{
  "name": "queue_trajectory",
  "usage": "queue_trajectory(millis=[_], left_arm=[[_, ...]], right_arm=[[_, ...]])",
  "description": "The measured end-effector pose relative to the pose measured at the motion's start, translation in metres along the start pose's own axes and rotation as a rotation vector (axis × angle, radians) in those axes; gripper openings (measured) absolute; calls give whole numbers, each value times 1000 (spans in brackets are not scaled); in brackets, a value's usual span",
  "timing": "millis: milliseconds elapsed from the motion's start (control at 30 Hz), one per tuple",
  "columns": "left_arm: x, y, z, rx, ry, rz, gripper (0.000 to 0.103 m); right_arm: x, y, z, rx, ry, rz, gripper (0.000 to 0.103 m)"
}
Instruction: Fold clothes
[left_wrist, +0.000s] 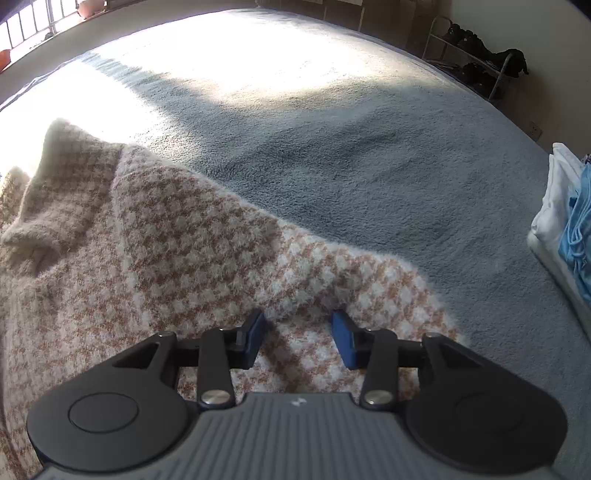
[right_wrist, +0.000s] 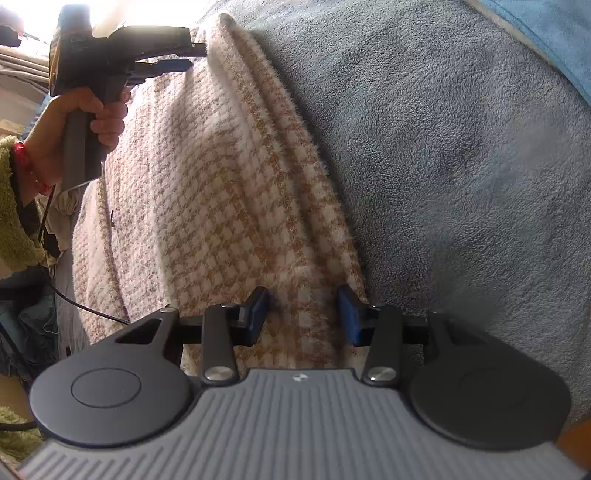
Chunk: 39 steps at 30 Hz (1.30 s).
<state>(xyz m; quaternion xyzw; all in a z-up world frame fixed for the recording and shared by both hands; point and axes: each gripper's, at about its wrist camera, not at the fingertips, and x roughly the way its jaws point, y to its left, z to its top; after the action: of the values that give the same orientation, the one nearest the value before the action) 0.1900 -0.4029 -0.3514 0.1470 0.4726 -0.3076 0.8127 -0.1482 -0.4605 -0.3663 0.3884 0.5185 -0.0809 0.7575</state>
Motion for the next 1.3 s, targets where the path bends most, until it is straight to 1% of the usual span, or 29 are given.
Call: queue_trajectory(millis=[33,67,167,267,400,500,567,600,667,733,833,900,933,1000,1067,1100,1200,1233,1300], left_arm=[[0,-1,-2,8,-8,7,44],[-1,-2,-3,14,-14,13,44],[-3,-3,-3,9,-19,21,44],[-1,-3,-4,13,-31,28,46],[2,-9,-8,47,-59,54,48],[0,-14,-10,51,-67,59,48],[-2,-18,-10,50,-72,60,48],[-2,-20,-11,49,-74,60,48],[-4,-24,-12,47,-79,61,52],[-6,-27,-12,46,-83,61,53],[-8,-33,-14,43,-90,63,56],[-10,-37,-14,42,-95,63,56],[-16,-32,-16,17,-96,65,56],[-42,-9,-22,-83,-99,70,56],[-69,17,-36,-161,-90,69,57],[-85,31,-46,-199,-83,79,57],[-132,81,-79,-311,-59,146,57],[-148,99,-90,-359,-53,169,57],[-178,137,-111,-464,-49,224,57]], right_arm=[[-2,3,-1,-15,-12,-6,30],[-3,6,-3,-32,-20,-10,17],[-11,17,-8,-90,-40,-35,13],[-19,18,-8,-94,-57,-58,13],[-6,9,-11,-62,-34,-92,12],[-2,5,-11,-18,-25,-87,13],[-10,5,-9,-9,-28,-74,17],[-16,6,-9,-11,-36,-69,18],[-26,8,-8,-45,-66,-78,18],[-33,10,-4,-93,-103,-94,18],[-36,15,11,-156,-166,-111,18],[-37,26,25,-223,-232,-120,19],[-38,34,32,-263,-278,-115,19],[-36,47,47,-316,-342,-82,19],[-24,62,62,-347,-367,-52,20],[-16,70,69,-359,-367,-42,20],[7,89,80,-395,-336,-8,20],[20,95,82,-410,-308,-8,20],[53,102,81,-456,-206,-74,20]])
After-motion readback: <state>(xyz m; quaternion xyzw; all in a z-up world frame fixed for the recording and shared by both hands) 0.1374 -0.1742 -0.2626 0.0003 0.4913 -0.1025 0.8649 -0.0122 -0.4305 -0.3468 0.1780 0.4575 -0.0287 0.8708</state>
